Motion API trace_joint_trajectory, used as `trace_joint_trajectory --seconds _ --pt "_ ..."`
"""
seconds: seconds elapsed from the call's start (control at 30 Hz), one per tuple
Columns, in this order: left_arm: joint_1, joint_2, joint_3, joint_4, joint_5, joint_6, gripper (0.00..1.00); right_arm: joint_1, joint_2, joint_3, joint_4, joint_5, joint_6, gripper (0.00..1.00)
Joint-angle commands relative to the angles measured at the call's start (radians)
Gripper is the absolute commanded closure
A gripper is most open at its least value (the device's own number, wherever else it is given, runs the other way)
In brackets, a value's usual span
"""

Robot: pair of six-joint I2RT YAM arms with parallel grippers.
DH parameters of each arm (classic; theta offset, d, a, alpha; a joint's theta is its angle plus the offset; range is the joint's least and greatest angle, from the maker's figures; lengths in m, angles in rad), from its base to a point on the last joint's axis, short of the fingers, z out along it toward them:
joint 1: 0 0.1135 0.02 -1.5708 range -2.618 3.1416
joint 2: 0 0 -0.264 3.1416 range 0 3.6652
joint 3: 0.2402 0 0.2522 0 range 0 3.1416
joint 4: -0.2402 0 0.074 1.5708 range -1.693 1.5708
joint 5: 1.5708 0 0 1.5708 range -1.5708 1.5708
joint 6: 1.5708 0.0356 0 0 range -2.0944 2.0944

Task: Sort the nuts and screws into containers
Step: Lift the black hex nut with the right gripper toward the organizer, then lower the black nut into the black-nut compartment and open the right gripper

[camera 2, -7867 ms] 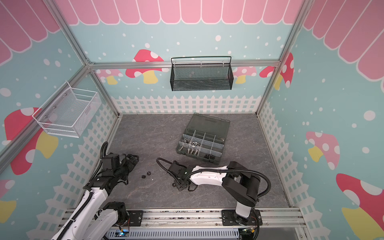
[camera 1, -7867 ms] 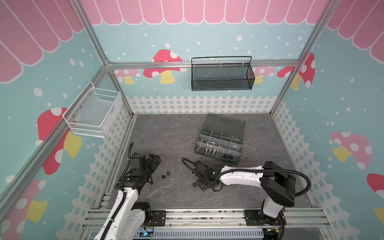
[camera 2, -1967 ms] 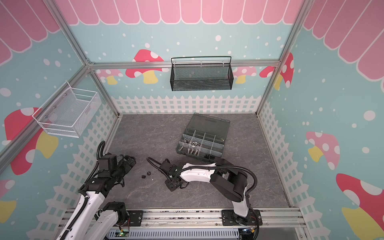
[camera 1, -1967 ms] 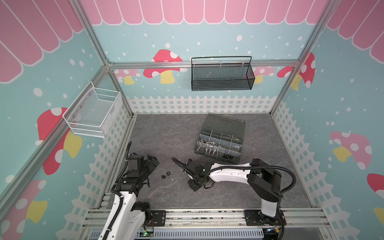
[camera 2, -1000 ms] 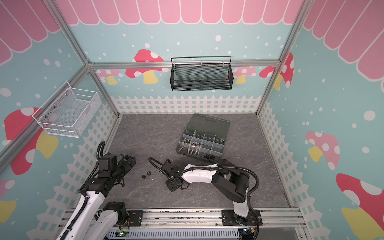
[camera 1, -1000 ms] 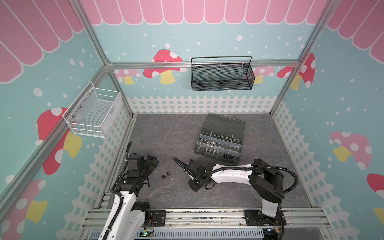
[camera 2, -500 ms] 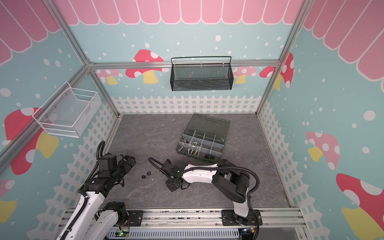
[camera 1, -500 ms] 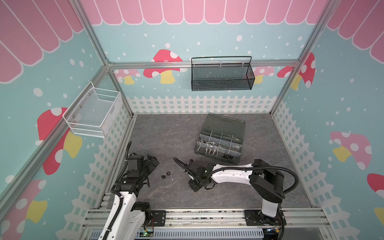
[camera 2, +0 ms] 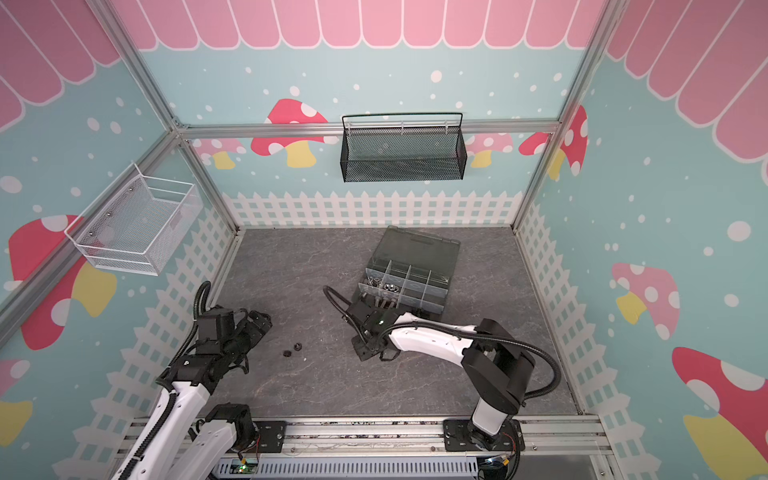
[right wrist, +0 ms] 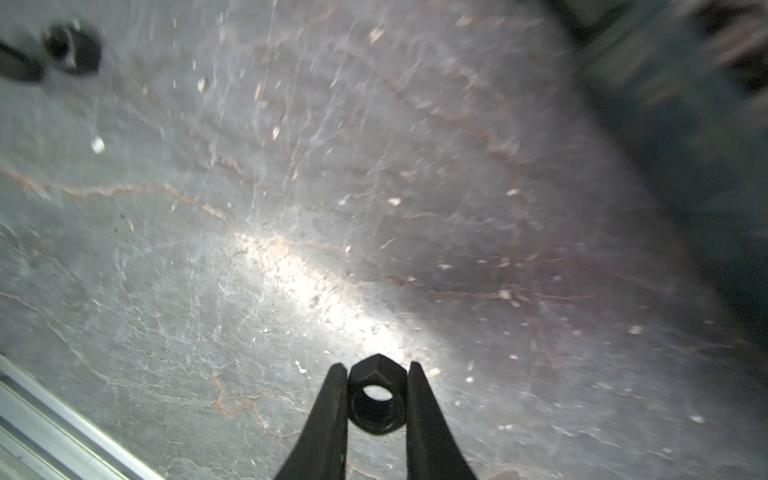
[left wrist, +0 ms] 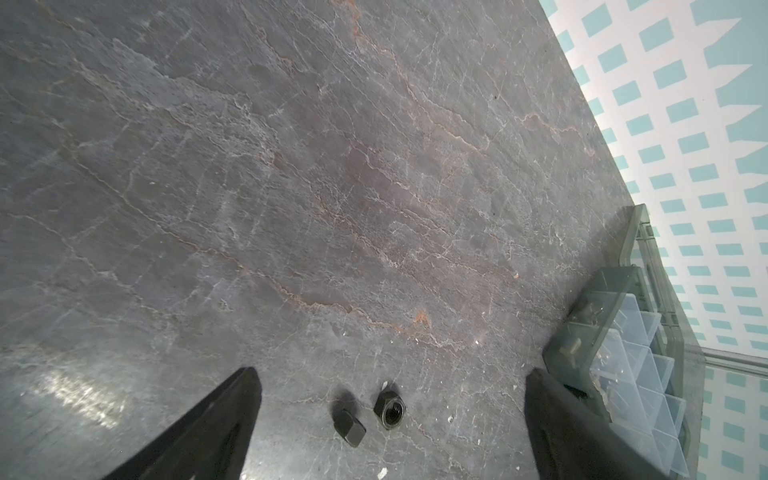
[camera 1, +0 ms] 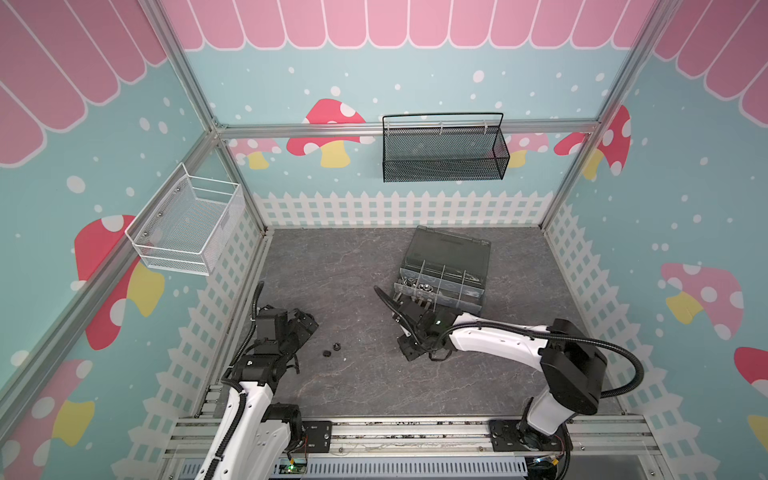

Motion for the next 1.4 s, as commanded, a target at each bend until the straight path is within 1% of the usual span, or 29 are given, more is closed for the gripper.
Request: trace_joint_trajectory --seconds 0.0,0.2,0.37,0.57,0.7,0.97,1.37 --pt "0.008 -0.003 0.026 -0.012 -0.004 0.01 0.0 -0.075 -0.064 -0.03 -0.025 0.037 -0.026 1.0" --pt "0.008 0.004 0.031 -0.01 0.002 0.013 0.0 -0.214 -0.132 -0.025 -0.025 0.061 -0.077 1.0" --pt "0.008 0.004 0.034 -0.009 0.007 0.012 0.0 -0.315 -0.128 0.016 -0.024 0.06 -0.126 1.0" --pt "0.008 0.0 0.03 -0.006 0.011 0.011 0.0 -0.409 -0.09 0.064 0.004 0.022 -0.17 1.0" --pt "0.007 -0.002 0.023 0.0 0.01 0.009 0.0 -0.447 -0.048 0.093 0.016 -0.013 -0.19 1.0" --pt "0.007 0.018 0.032 0.007 0.011 0.014 0.0 -0.492 0.024 0.147 0.018 -0.04 -0.221 1.0" --pt "0.008 -0.013 0.023 -0.006 -0.001 0.017 0.0 -0.514 0.091 0.2 0.021 -0.063 -0.243 1.0"
